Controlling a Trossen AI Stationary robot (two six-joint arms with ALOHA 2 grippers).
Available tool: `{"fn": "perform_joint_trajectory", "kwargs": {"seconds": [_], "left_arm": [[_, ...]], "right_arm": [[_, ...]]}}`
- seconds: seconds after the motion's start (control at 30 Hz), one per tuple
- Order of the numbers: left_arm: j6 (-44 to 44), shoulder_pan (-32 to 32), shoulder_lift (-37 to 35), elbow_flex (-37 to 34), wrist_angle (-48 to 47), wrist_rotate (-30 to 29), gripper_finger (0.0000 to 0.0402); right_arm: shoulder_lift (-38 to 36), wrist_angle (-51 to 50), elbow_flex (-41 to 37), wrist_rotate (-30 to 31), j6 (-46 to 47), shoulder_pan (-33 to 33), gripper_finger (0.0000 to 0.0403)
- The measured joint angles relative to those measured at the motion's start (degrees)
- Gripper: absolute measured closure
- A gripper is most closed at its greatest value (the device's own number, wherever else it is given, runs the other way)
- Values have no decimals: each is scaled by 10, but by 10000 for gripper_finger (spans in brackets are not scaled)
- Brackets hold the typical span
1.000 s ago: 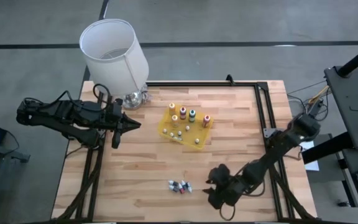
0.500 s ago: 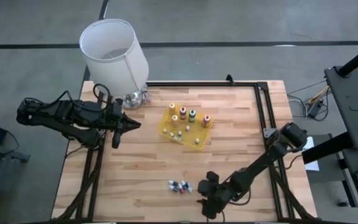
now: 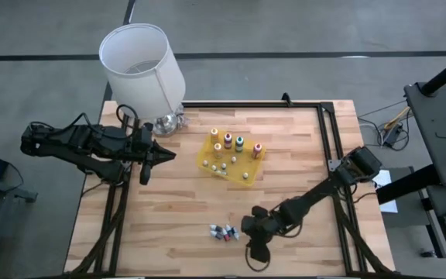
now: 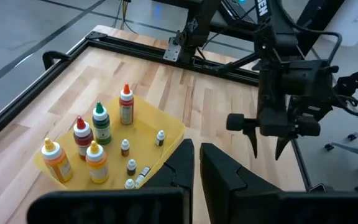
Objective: Pick & Place food coloring
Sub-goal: Put the small green food coloring bottle into the yellow bin
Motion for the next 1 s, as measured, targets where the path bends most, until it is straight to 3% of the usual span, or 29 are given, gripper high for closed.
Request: {"fn": "perform_joint_trajectory", "kwargs": {"seconds": [0.2,0.53,1.0], "left_arm": [[-1,0,0,0,0,0,400],[-10,0,0,0,0,-1,400],[-10,0,1,0,0,-6,400]], "right_arm": [[0,-10,1,-23,-31,-24,169],[0,-32,15,-21,-159,-39,109],[2,-28,10,9,-333,-42,112]]}}
